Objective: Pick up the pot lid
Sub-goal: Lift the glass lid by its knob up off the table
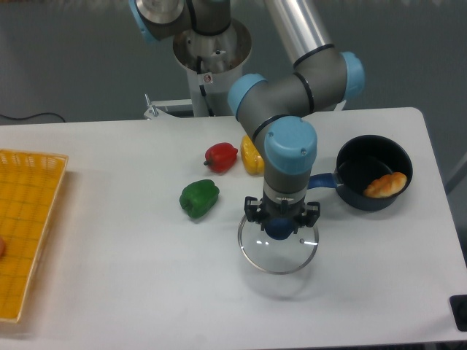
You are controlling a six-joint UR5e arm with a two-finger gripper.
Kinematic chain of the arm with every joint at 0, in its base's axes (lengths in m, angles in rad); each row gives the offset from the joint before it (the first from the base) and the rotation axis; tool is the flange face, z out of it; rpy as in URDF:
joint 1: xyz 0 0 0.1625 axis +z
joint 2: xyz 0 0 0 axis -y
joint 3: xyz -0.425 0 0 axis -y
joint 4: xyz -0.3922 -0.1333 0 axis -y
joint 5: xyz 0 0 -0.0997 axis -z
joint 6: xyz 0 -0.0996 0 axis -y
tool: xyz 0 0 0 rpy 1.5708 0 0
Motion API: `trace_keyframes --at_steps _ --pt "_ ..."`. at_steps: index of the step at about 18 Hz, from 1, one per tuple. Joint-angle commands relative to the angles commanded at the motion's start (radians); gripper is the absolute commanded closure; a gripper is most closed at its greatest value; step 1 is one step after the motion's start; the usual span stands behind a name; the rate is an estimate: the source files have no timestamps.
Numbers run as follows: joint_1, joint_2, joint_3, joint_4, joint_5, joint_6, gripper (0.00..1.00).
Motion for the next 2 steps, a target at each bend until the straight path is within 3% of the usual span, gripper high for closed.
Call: trace_keyframes --at_steps 2 --pt "0.005 0.002 0.000 0.000 0.000 0.015 0.43"
